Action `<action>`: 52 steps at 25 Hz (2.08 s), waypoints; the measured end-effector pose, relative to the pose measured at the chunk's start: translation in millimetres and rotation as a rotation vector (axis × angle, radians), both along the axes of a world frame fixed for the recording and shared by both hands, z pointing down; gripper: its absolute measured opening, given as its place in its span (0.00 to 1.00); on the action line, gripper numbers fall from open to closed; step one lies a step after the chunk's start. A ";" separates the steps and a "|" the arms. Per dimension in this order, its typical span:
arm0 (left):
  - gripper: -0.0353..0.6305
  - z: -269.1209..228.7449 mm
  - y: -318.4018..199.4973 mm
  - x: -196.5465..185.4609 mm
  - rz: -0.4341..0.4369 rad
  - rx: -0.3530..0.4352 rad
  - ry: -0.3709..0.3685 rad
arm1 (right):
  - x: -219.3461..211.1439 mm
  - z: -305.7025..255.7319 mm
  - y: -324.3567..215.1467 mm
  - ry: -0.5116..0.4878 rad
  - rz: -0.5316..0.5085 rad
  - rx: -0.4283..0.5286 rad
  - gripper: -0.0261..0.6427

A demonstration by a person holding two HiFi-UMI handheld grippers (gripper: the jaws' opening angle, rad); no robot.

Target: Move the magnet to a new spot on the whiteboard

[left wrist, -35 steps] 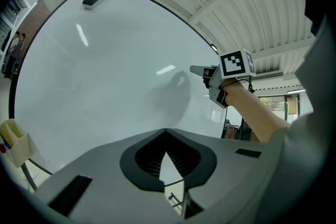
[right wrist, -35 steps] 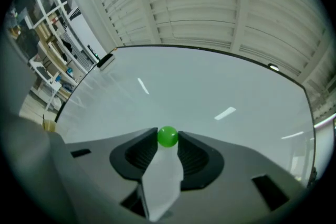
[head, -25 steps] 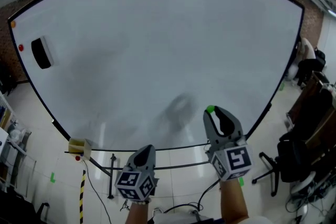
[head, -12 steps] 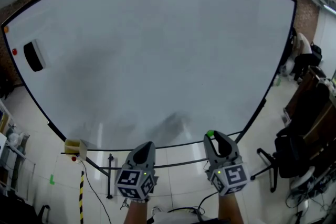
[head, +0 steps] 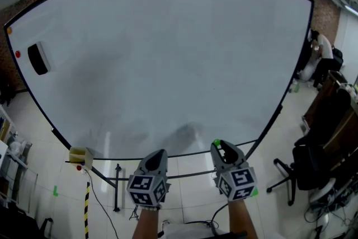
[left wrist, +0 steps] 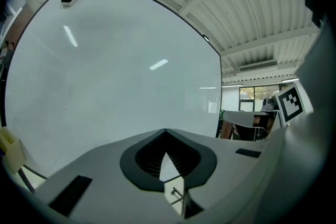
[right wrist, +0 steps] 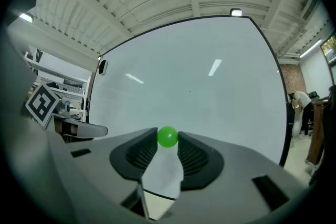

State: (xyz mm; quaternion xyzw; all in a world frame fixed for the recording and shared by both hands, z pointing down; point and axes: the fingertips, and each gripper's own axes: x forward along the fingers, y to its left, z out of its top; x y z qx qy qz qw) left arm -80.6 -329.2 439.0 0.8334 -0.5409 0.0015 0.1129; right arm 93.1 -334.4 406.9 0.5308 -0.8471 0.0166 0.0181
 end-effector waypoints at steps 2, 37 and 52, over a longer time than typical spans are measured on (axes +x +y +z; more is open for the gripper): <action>0.04 -0.9 1.5 1.7 0.002 0.002 0.003 | -2.4 -0.2 1.0 -0.001 -0.008 -0.001 0.24; 0.05 -20.1 -7.5 16.1 0.039 -0.003 0.022 | -9.1 -108.5 -49.6 0.160 0.052 0.242 0.24; 0.05 -33.4 -18.4 10.7 0.044 0.017 0.042 | -29.4 -205.4 -129.2 0.316 0.140 0.394 0.25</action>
